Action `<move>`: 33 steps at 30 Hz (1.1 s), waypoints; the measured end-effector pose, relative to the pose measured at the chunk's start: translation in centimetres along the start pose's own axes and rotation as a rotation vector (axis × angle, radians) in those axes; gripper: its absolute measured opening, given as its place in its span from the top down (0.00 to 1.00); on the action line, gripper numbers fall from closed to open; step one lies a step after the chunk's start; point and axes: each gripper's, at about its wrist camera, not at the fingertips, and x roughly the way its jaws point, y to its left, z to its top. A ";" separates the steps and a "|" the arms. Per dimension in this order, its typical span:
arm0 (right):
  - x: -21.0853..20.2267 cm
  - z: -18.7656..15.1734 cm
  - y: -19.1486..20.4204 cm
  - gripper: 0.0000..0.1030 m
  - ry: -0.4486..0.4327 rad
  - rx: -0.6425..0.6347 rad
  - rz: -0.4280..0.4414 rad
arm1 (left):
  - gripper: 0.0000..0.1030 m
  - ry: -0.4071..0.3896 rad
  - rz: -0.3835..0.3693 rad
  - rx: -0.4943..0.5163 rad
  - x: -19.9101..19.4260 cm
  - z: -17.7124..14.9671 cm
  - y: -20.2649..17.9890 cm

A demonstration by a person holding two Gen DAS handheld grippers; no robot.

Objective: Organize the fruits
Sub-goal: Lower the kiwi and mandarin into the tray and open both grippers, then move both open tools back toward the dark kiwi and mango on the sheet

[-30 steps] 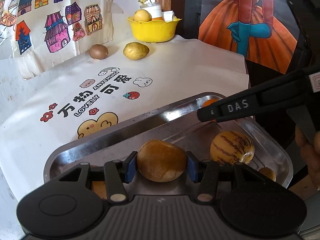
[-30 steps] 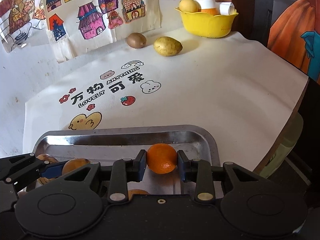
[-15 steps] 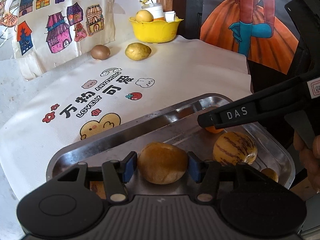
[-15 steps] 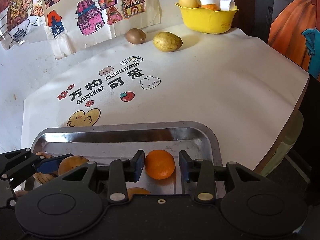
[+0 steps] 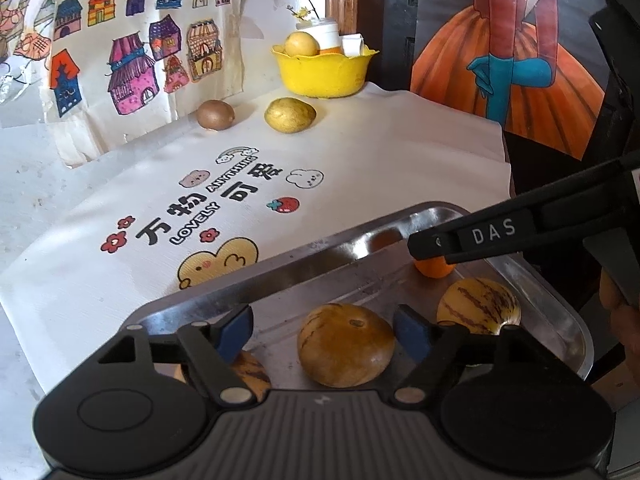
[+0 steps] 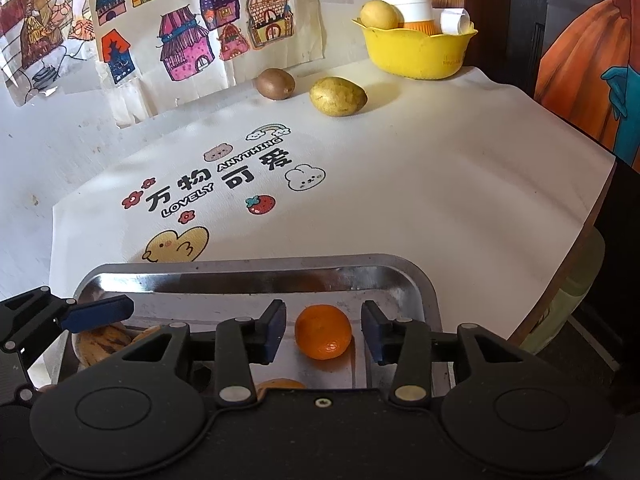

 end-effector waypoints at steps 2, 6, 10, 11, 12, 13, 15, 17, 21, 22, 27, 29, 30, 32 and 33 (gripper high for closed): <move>-0.4 0.1 0.2 0.54 -0.007 -0.002 0.001 | 0.19 -0.007 0.002 -0.003 -0.3 0.1 0.1; -1.7 0.6 0.5 0.41 -0.034 0.007 0.010 | 0.14 -0.031 0.003 -0.005 -1.2 0.3 0.3; -4.2 1.7 1.2 0.19 -0.099 0.008 0.021 | 0.04 -0.066 0.010 -0.010 -2.3 0.9 0.8; -4.8 2.0 1.4 0.16 -0.117 0.006 0.020 | 0.03 -0.075 0.016 -0.015 -2.6 1.0 1.0; -5.4 2.3 1.6 0.13 -0.130 0.003 0.018 | 0.02 -0.084 0.022 -0.018 -2.9 1.2 1.2; -5.9 2.5 1.7 0.10 -0.143 -0.002 0.014 | 0.02 -0.092 0.029 -0.020 -3.2 1.5 1.5; -6.9 3.0 1.9 0.05 -0.167 -0.005 0.010 | 0.01 -0.111 0.045 -0.025 -3.8 2.0 2.0; -7.8 3.5 2.0 0.05 -0.187 -0.004 0.007 | 0.01 -0.134 0.061 -0.031 -4.5 2.7 2.6; -9.2 4.5 2.2 0.03 -0.220 -0.010 0.006 | 0.01 -0.183 0.089 -0.046 -5.8 4.4 4.1; -9.4 4.8 2.2 0.02 -0.228 -0.012 0.006 | 0.00 -0.195 0.098 -0.048 -6.0 4.8 4.5; -10.1 6.3 2.0 0.02 -0.262 -0.019 0.006 | 0.00 -0.248 0.144 -0.046 -6.1 7.7 6.3; -9.9 7.2 1.7 0.01 -0.268 -0.024 0.002 | 0.00 -0.264 0.160 -0.044 -5.6 9.0 7.0; -9.6 7.5 1.6 0.01 -0.268 -0.026 -0.002 | 0.00 -0.269 0.167 -0.047 -5.1 9.5 7.3; -9.0 8.4 1.2 0.01 -0.268 -0.029 -0.011 | 0.00 -0.271 0.176 -0.056 -4.1 10.7 8.0; -8.6 8.8 1.0 0.01 -0.267 -0.031 -0.015 | 0.00 -0.274 0.181 -0.061 -3.5 11.2 8.3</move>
